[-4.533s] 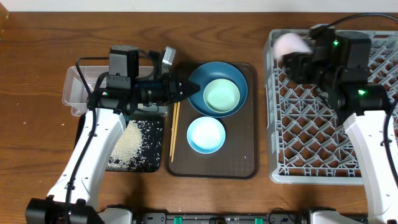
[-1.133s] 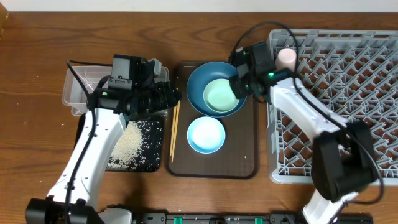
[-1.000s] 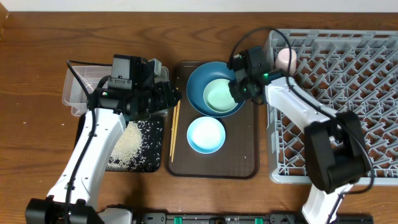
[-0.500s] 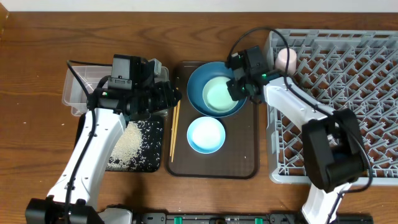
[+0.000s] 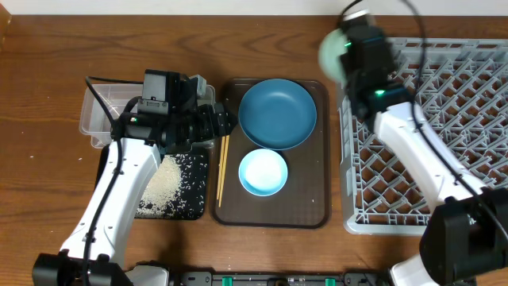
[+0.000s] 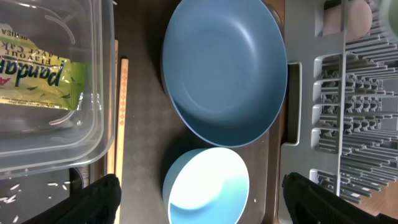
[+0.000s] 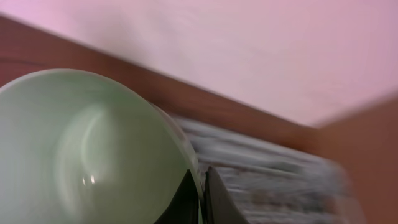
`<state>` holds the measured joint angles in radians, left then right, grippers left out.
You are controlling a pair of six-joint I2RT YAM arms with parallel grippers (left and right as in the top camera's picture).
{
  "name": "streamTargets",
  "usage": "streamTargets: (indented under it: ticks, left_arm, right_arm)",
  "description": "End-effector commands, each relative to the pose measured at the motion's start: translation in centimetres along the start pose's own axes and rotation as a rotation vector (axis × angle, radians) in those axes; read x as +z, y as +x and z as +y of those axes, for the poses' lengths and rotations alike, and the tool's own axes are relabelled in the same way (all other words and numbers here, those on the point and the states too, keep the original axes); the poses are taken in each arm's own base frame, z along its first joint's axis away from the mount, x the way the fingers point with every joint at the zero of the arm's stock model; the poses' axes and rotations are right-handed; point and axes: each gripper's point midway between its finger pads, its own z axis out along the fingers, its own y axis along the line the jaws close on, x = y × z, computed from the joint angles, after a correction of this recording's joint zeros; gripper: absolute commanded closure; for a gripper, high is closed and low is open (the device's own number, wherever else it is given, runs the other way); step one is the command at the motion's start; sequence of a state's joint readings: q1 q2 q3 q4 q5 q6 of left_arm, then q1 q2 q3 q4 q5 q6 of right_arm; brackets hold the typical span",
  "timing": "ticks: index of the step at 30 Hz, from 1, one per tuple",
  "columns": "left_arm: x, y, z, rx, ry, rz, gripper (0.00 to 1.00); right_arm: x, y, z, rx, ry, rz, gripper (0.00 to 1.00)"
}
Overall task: Sort waste into correct bins and load items into the dishwasher rack
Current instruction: 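Grip the mint bowl rim and lift it out of the teal bowl, then carry the mint bowl right and place it in the rack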
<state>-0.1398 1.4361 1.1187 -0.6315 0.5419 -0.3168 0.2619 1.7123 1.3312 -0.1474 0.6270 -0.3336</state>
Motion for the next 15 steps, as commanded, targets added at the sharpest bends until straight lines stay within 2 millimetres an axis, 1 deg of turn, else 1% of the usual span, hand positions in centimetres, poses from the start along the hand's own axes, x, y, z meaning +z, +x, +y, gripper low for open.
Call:
streamTargets:
  ticks: [1, 3, 6, 8, 9, 11, 15]
  left_arm:
    - [0.0, 0.1, 0.2, 0.001, -0.013, 0.001, 0.12]
    - [0.0, 0.1, 0.2, 0.001, -0.013, 0.001, 0.11]
    - [0.0, 0.1, 0.2, 0.001, -0.013, 0.001, 0.09]
    - [0.0, 0.1, 0.2, 0.001, -0.013, 0.001, 0.08]
    - [0.0, 0.1, 0.2, 0.001, -0.013, 0.001, 0.07]
    - [0.0, 0.1, 0.2, 0.001, -0.013, 0.001, 0.07]
    - [0.0, 0.1, 0.2, 0.001, -0.013, 0.001, 0.07]
  right_arm:
    - [0.8, 2.0, -8.2, -0.139, 0.289, 0.122, 0.99]
    - [1.6, 2.8, -11.0, -0.122, 0.341, 0.140, 0.99]
    - [2.7, 4.5, -16.1, -0.042, 0.443, 0.164, 0.99]
    - [3.1, 6.3, -20.0, 0.009, 0.517, 0.189, 0.99]
    - [3.1, 6.7, -20.8, 0.020, 0.534, 0.197, 0.99]
    - [3.2, 8.5, -23.6, 0.050, 0.586, 0.227, 0.99]
    - [3.0, 12.0, -27.9, 0.085, 0.664, 0.300, 0.99]
